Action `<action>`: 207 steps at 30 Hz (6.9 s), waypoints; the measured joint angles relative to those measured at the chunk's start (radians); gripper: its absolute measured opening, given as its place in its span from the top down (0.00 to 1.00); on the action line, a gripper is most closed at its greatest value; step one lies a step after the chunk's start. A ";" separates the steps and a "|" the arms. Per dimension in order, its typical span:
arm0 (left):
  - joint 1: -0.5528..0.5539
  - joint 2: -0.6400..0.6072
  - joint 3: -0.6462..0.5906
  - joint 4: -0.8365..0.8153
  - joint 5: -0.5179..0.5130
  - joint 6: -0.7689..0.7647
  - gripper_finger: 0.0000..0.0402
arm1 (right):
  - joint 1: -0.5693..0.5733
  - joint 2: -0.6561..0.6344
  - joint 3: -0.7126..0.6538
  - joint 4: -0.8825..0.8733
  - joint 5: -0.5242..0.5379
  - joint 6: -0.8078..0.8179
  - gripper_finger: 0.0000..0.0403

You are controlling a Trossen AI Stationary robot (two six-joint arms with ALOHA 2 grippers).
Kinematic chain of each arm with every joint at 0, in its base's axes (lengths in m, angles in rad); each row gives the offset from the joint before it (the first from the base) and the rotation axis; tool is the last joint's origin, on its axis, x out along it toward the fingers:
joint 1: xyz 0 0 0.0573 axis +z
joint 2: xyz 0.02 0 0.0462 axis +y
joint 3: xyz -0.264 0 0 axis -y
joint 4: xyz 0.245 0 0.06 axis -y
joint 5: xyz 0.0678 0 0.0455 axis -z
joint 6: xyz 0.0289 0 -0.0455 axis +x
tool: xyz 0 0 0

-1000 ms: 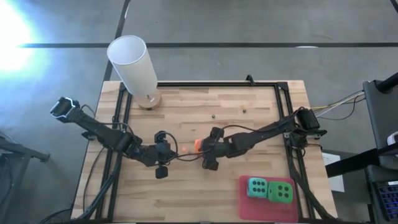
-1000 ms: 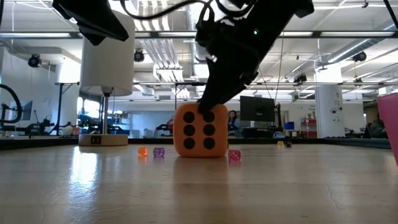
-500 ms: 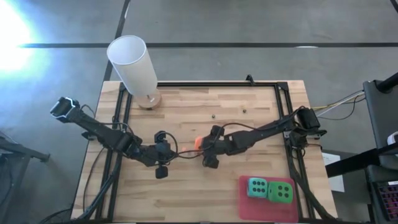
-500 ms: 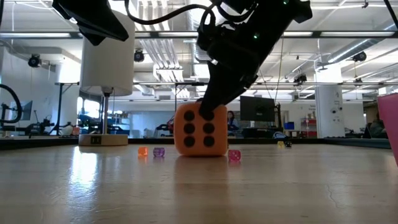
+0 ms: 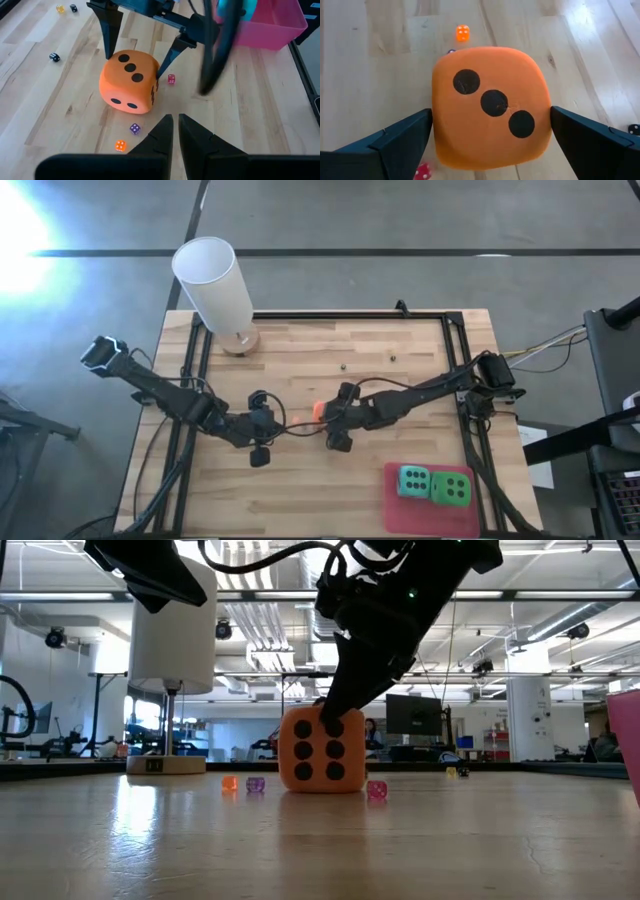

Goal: Pick & Place Dice
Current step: Put the large orange die into the bin

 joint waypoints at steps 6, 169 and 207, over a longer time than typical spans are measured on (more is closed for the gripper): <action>0.000 0.000 0.000 0.000 0.000 0.000 0.91 | 0.011 0.001 0.029 -0.029 -0.011 -0.022 0.02; 0.000 0.001 0.000 -0.003 0.000 0.001 0.91 | -0.042 0.074 0.157 -0.127 -0.168 -0.090 0.02; 0.000 0.003 -0.002 -0.004 0.000 0.002 0.91 | -0.041 0.023 0.155 -0.206 -0.222 -0.100 0.02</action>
